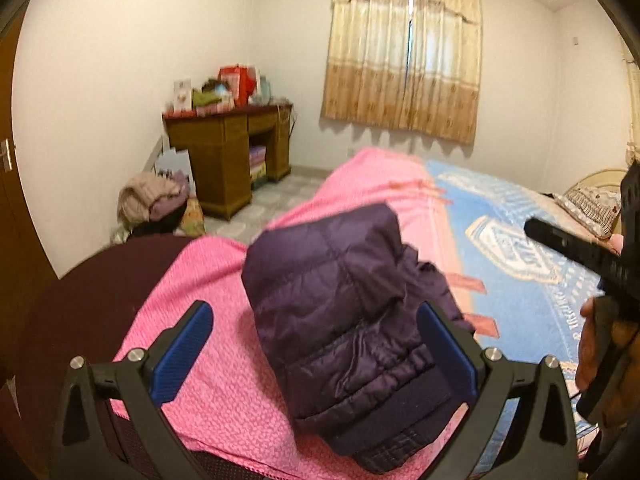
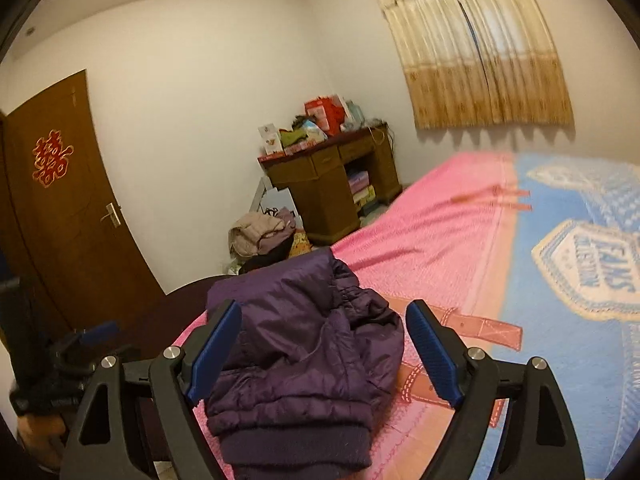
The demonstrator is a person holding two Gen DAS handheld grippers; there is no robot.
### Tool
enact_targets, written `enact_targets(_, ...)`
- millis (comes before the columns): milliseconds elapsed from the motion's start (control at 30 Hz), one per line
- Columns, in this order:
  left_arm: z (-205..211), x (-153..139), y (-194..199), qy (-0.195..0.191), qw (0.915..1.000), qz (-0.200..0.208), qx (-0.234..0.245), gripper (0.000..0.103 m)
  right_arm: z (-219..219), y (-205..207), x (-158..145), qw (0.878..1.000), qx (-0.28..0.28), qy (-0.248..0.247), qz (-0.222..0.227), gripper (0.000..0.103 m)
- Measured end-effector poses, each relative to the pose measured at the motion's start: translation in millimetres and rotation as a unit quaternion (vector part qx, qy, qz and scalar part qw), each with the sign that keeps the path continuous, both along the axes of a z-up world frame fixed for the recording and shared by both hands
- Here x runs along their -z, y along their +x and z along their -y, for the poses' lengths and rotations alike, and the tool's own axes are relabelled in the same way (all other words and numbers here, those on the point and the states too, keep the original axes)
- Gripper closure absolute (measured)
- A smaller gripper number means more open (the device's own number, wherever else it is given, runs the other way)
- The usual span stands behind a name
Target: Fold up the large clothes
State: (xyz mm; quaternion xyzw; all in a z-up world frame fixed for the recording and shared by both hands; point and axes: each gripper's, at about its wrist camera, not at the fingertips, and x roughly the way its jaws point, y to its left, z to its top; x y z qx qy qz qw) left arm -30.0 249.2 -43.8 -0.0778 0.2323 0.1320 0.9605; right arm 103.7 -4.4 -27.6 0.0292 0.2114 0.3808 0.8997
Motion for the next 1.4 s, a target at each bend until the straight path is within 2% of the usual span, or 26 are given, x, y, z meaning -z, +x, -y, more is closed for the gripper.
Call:
enact_targets(133, 4.0, -6.3, -3.6, 0.007, 0.9998, 0.017, -0.001, 0.000, -6.8, -19.4, -7.9, 0.999, -0.003, -0.023, 0.031, 0.017)
enact_targets(300, 10.2, -11.1, -4.9, 0.011, 0.9997, 0.023, -0.002, 0.000, -5.6, -32.0, -12.8, 0.999, -0.010, -0.024, 0.042, 0.017)
enact_targets(1067, 17.7, -10.4, -7.5, 0.020, 0.9995, 0.026, 0.000, 0.000, -10.6, -39.7, -12.8, 0.998, -0.021, -0.030, 0.049, 0.017)
enact_targets(1300, 17.8, -8.9, -4.7, 0.011, 0.9998, 0.015, 0.007, 0.000, -11.6, -39.4, -11.2, 0.998, -0.024, -0.030, 0.050, 0.017)
enact_targets(1400, 21.3, -9.5, -3.1, 0.023, 0.9997, 0.008, 0.005, 0.000, -11.6, -39.5, -11.1, 0.998, -0.024, -0.030, 0.050, 0.017)
